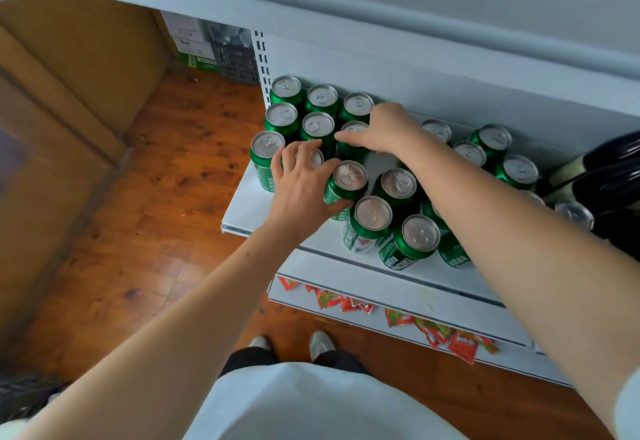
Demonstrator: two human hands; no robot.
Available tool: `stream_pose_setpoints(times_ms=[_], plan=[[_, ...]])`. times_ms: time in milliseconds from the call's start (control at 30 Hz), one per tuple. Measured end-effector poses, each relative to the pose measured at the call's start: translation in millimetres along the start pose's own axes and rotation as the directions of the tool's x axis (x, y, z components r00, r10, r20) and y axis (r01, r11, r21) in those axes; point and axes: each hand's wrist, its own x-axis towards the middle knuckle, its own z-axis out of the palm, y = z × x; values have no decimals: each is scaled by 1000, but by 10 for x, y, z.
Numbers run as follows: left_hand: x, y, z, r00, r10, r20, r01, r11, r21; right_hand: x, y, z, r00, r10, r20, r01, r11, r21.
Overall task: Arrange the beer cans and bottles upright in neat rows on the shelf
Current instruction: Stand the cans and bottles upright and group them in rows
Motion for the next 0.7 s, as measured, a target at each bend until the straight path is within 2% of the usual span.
stream_pose_setpoints(times_ms=[167, 200, 300, 433, 533, 633, 700], plan=[[46, 45, -37, 999, -42, 15, 42, 999, 23, -440, 452, -30, 971, -79, -228, 114, 983, 143], [69, 74, -65, 997, -65, 44, 63, 997, 38, -561, 561, -2, 970, -136, -203, 163, 979, 119], [86, 187, -185, 995, -71, 75, 65, 994, 87, -796, 751, 79, 945, -325, 38, 327, 941, -85], [-118, 368, -357, 995, 76, -69, -82, 993, -85, -777, 747, 81, 931, -317, 179, 350, 914, -202], [-338, 484, -275, 989, 150, 13, -147, 979, -142, -715, 731, 78, 921, -373, 114, 390, 868, -307], [-464, 546, -117, 977, 170, 125, -159, 983, -91, -594, 755, 70, 923, -379, 65, 381, 880, -285], [-483, 577, -61, 975, 172, 139, -167, 985, -49, -457, 744, 39, 934, -357, 27, 349, 891, -290]])
